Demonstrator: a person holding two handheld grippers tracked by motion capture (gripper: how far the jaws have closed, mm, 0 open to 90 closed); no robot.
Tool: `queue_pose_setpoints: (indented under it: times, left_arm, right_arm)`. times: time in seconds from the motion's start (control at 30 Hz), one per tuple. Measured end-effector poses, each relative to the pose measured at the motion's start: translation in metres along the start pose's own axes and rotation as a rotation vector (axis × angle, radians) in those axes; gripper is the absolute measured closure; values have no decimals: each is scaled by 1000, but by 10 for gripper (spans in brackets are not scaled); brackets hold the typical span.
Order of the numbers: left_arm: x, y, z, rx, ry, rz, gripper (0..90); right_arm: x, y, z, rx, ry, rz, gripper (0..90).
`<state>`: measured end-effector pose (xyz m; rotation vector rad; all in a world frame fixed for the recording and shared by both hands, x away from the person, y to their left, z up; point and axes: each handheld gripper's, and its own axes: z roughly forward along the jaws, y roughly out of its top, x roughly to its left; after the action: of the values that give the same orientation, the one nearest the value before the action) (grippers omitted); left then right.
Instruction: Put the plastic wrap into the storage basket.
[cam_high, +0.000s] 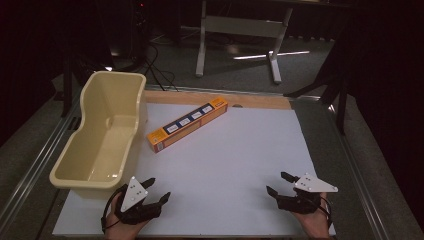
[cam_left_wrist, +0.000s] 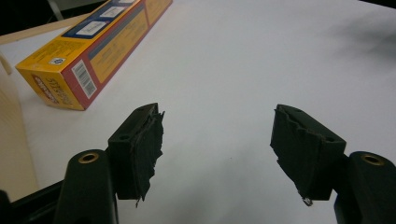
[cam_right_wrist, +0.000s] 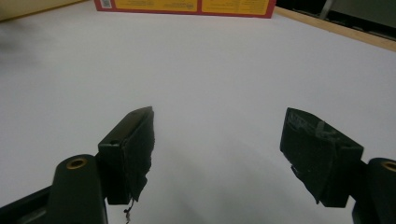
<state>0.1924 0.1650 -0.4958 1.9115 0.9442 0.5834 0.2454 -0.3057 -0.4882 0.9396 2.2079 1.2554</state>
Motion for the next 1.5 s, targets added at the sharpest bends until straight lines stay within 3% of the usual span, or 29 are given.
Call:
queue_pose_setpoints:
  times: [0.27,0.43,0.63,0.83,1.03,1.13,1.2,1.3,1.5]
  left_arm:
    - [-2,0,1,3,-1,1,338]
    - [0,0,1,2,3,-18,340]
    - [-1,9,0,-10,-3,-18,355]
    - [-5,25,7,-12,-13,-16,373]
    - [-6,56,19,-64,-23,-1,416]
    - [-5,62,26,-65,-17,0,433]
    - [-1,69,38,-75,-23,-34,457]
    - [2,74,45,-75,-20,-37,511]
    - [16,90,61,-86,30,-59,560]
  right_arm:
    - [1,0,1,0,1,3,256]
    - [2,0,4,10,-1,3,256]
    - [1,0,7,18,-1,14,256]
    - [-1,0,5,14,-23,25,260]
    - [-2,0,4,2,-32,39,260]
    - [-2,0,3,0,-44,35,259]
    - [-3,0,1,-8,-51,44,260]
    - [-4,0,0,-8,-55,43,260]
    - [-4,0,-1,-9,-51,42,260]
